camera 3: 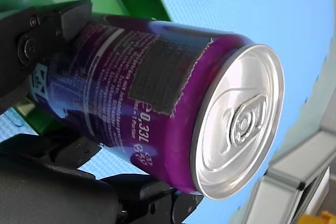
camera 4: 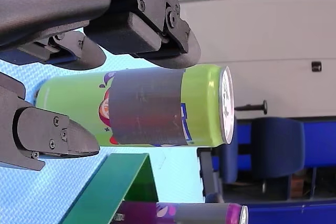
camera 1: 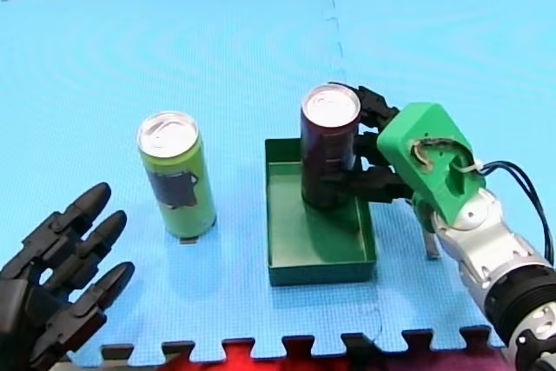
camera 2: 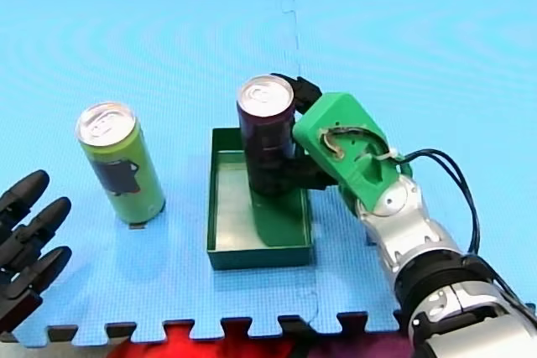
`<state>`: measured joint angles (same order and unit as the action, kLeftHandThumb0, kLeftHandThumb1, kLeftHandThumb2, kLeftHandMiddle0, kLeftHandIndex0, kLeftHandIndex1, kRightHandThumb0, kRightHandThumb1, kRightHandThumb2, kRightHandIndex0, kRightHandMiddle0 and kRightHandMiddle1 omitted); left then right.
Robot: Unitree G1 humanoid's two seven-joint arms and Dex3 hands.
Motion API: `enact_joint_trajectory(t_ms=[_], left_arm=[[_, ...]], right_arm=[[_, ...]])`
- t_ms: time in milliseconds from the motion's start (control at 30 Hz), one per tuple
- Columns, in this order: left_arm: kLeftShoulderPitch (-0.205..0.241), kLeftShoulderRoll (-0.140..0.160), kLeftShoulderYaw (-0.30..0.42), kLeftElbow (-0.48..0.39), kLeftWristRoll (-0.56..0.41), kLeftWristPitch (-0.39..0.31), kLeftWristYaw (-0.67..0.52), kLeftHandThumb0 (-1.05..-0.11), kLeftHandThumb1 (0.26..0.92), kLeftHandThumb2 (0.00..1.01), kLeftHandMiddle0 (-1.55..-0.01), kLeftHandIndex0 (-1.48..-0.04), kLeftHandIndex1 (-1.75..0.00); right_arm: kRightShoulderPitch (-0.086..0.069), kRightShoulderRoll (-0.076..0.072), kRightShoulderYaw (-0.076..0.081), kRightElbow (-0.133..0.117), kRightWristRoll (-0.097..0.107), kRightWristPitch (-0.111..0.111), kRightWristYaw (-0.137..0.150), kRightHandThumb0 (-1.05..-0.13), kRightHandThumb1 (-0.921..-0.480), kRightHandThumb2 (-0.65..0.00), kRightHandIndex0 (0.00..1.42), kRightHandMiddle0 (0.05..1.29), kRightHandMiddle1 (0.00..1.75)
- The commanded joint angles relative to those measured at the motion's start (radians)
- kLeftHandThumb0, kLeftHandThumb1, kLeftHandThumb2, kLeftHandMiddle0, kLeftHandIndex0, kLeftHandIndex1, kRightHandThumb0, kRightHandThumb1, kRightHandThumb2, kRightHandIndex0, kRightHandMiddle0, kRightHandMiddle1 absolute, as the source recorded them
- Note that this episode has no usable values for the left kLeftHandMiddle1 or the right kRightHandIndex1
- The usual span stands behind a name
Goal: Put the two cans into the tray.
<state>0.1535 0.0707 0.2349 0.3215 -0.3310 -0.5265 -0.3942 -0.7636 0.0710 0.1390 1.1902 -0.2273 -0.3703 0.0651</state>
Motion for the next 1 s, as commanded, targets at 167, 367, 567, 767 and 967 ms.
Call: enact_joint_trajectory(t_ms=[167, 367, 567, 767, 967], left_arm=[[-0.007, 0.005, 0.007, 0.009, -0.002, 0.008, 0.006, -1.048, 0.921, 0.16, -0.45, -0.55, 0.00], [-0.015, 0.008, 0.011, 0.021, 0.006, -0.007, 0.008, -1.048, 0.921, 0.17, -0.45, -0.55, 0.00], [-0.019, 0.013, 0.015, 0.024, 0.002, -0.004, 0.002, -1.048, 0.921, 0.18, -0.45, -0.54, 0.00], [-0.018, 0.013, 0.016, 0.020, 0.000, 0.006, 0.003, -1.048, 0.921, 0.18, -0.46, -0.54, 0.00], [-0.019, 0.015, 0.016, 0.023, 0.001, 0.011, 0.001, -1.048, 0.921, 0.18, -0.46, -0.53, 0.00]], right_arm=[[-0.001, -0.008, 0.004, 0.021, -0.007, 0.001, -0.017, -1.048, -0.882, -0.022, 0.29, 0.18, 0.00], [-0.005, -0.005, 0.008, 0.022, -0.014, 0.005, -0.028, -1.048, -0.900, -0.020, 0.25, 0.16, 0.00], [-0.004, -0.010, 0.023, 0.018, -0.033, 0.004, -0.044, -1.048, -0.919, -0.020, 0.22, 0.15, 0.00], [0.007, -0.042, -0.005, 0.020, 0.016, -0.061, 0.071, -1.048, -0.920, -0.018, 0.18, 0.13, 0.00], [0.009, -0.080, -0.038, 0.044, 0.055, -0.107, 0.171, -1.048, -0.917, -0.010, 0.14, 0.11, 0.00]])
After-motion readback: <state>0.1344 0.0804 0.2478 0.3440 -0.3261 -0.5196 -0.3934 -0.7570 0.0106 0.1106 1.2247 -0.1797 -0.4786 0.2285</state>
